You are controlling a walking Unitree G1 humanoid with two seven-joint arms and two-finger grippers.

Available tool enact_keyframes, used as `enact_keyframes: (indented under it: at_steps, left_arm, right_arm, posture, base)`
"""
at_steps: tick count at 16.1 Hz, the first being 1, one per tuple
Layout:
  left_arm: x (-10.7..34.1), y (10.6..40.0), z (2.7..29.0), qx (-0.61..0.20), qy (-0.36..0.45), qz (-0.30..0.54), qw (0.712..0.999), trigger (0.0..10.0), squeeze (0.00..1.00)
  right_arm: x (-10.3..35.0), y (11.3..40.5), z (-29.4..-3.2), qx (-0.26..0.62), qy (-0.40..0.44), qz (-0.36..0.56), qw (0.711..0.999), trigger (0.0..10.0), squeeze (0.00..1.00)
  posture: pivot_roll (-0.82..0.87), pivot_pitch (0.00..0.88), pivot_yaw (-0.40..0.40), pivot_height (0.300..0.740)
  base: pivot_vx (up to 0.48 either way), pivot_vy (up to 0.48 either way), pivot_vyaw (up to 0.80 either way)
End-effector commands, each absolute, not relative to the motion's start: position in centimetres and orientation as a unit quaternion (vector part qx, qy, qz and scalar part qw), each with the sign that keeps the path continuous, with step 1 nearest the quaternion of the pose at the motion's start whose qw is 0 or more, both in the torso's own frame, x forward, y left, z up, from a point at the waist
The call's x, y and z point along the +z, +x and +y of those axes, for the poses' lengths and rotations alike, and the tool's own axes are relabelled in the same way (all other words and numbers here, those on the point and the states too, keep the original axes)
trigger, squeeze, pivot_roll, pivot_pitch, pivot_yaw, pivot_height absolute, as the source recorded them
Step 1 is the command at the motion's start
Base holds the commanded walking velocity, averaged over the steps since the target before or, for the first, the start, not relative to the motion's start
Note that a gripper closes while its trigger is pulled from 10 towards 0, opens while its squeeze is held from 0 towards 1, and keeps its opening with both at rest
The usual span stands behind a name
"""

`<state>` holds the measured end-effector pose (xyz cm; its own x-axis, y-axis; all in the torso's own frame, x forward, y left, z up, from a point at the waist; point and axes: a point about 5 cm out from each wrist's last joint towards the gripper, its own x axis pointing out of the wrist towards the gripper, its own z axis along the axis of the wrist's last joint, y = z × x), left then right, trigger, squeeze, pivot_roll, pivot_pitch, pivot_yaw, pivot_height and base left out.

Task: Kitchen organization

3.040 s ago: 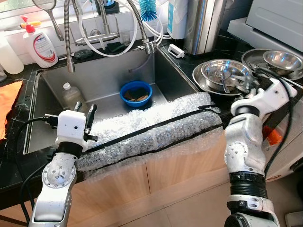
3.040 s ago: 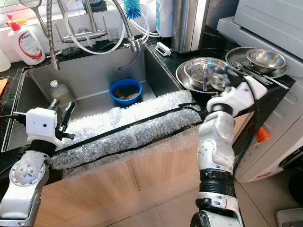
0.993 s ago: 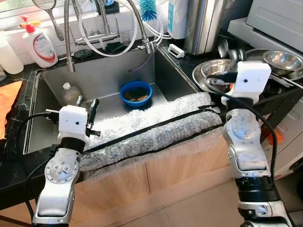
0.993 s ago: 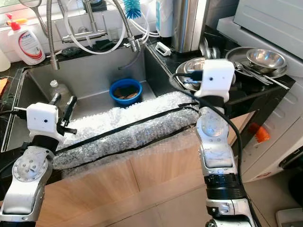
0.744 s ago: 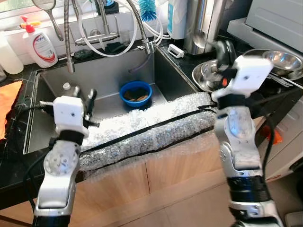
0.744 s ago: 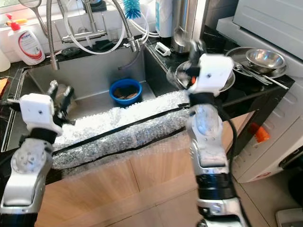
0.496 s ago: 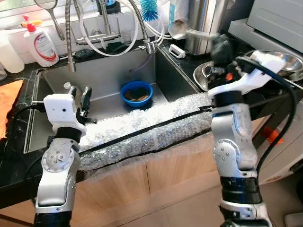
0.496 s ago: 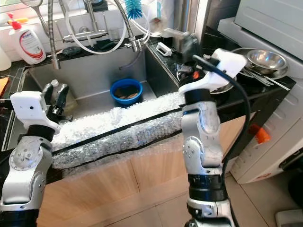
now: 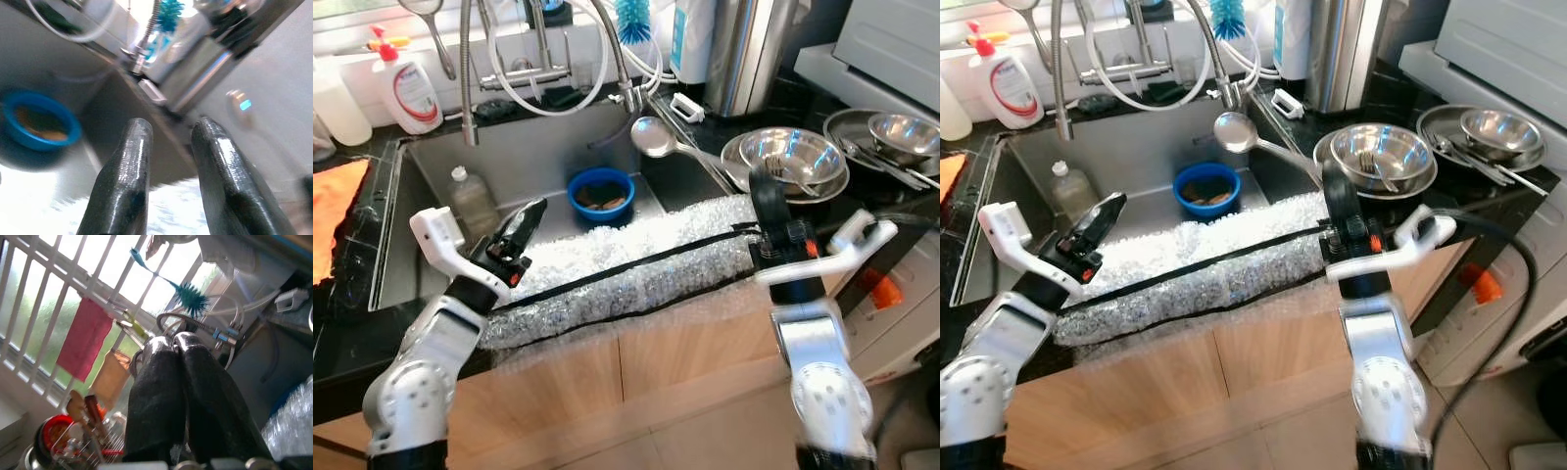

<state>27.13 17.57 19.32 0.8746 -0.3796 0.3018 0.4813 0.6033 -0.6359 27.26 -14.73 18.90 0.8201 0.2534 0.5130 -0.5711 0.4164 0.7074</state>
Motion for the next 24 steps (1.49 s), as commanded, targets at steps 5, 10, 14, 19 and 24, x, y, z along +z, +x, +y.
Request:
enact_keyframes:
  at_steps: [5, 10, 14, 19, 24]
  left_arm:
    - [21.2, 25.7, 15.0, -0.340, -0.432, -0.065, 0.833, 10.0, 0.00]
    - [21.8, 25.4, 13.9, -0.381, -0.418, -0.056, 0.823, 10.0, 0.00]
    - [21.8, 25.2, 13.4, -0.388, -0.420, -0.048, 0.819, 10.0, 0.00]
    - [21.3, 25.4, 12.9, -0.378, -0.421, -0.038, 0.824, 10.0, 0.00]
    - [21.0, 25.8, 12.0, -0.373, -0.434, -0.031, 0.820, 10.0, 0.00]
  right_arm:
    - [19.8, 24.8, -13.2, 0.353, 0.537, -0.168, 0.747, 10.0, 0.00]
    - [18.5, 24.7, -12.4, 0.355, 0.532, -0.130, 0.758, 10.0, 0.00]
    - [17.4, 24.9, -11.8, 0.350, 0.555, -0.101, 0.748, 10.0, 0.00]
    - [17.2, 25.2, -10.9, 0.349, 0.548, -0.086, 0.755, 10.0, 0.00]
    - [18.3, 25.6, -9.4, 0.375, 0.544, -0.083, 0.747, 10.0, 0.00]
  posture:
    - [-0.08, 0.011, 0.046, 0.740]
    - [-0.08, 0.032, 0.044, 0.740]
    - [-0.07, 0.053, 0.042, 0.740]
    - [-0.07, 0.068, 0.044, 0.740]
    - [-0.07, 0.075, 0.045, 0.740]
  base:
    - [0.000, 0.000, 0.00]
    - [0.000, 0.000, 0.00]
    - [0.000, 0.000, 0.00]
    - [0.000, 0.000, 0.00]
    - [0.000, 0.000, 0.00]
